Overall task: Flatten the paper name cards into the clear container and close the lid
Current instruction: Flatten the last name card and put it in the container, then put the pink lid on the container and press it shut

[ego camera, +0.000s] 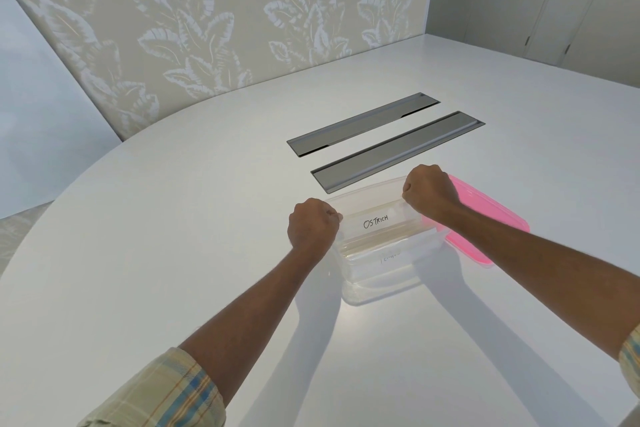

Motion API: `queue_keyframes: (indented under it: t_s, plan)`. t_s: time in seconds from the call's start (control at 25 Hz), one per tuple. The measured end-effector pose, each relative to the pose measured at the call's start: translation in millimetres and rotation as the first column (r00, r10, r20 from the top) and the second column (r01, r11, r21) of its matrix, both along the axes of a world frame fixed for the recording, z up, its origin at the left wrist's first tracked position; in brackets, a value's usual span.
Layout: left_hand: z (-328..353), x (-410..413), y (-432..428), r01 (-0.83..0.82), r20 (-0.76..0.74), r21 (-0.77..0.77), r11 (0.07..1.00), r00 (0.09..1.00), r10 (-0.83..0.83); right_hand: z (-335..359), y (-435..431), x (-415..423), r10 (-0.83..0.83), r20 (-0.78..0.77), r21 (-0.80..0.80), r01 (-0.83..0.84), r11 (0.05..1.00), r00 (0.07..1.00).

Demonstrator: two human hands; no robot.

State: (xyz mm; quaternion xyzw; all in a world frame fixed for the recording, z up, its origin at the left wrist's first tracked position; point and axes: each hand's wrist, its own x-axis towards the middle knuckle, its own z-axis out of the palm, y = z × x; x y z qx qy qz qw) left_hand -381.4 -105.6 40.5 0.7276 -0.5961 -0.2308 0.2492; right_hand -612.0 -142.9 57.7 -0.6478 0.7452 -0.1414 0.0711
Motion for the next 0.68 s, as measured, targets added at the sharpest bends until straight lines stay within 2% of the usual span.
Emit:
queue_keyframes:
  t_s: [0.16,0.32,0.44,0.56,0.68]
  plan:
    - [19,-13,1,-0.031,-0.050,-0.070,0.997,0.998,0.027,19,3,-14,-0.004,0.109,-0.096,0.014,0.995,0.994]
    - [41,-45,-2,0.169,-0.124,-0.230,0.959,0.972,-0.201,37,7,-44,-0.040,0.206,-0.142,0.070,0.987,0.978]
    - [56,-88,-3,0.297,-0.135,-0.295,0.908,0.928,-0.347,43,11,-74,-0.096,0.284,-0.173,0.149,0.974,0.954]
    - [65,-137,-2,0.359,-0.173,-0.312,0.880,0.889,-0.424,43,17,-108,-0.159,0.399,-0.190,0.251,0.949,0.903]
    - [63,-183,1,0.408,-0.241,-0.231,0.883,0.856,-0.458,37,25,-139,-0.203,0.485,-0.169,0.319,0.932,0.851]
